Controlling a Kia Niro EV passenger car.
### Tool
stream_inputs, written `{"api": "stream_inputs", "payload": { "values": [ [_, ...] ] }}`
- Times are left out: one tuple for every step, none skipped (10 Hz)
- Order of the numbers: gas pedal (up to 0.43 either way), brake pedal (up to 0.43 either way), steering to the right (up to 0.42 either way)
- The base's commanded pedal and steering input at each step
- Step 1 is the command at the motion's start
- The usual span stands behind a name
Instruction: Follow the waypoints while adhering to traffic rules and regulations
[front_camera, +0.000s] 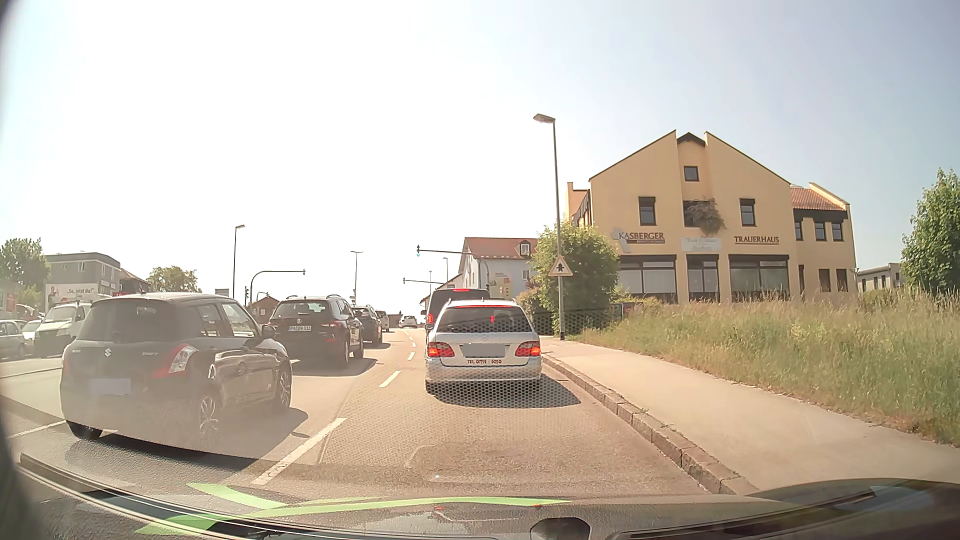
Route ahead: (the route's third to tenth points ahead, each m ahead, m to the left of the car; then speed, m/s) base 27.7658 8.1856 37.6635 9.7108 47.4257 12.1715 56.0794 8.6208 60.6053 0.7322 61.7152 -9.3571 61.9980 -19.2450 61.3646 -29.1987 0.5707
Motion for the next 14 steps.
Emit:
{"api": "stream_inputs", "payload": {
  "values": [
    [0.138, 0.0, -0.024],
    [0.138, 0.0, -0.024],
    [0.138, 0.0, -0.024],
    [0.138, 0.0, -0.024],
    [0.138, 0.0, -0.024],
    [0.138, 0.0, -0.024],
    [0.138, 0.0, -0.024],
    [0.15, 0.0, -0.024],
    [0.157, 0.0, -0.024],
    [0.189, 0.0, -0.024],
    [0.197, 0.0, -0.024],
    [0.209, 0.0, -0.024],
    [0.22, 0.0, -0.024],
    [0.22, 0.0, -0.024]
  ]
}}
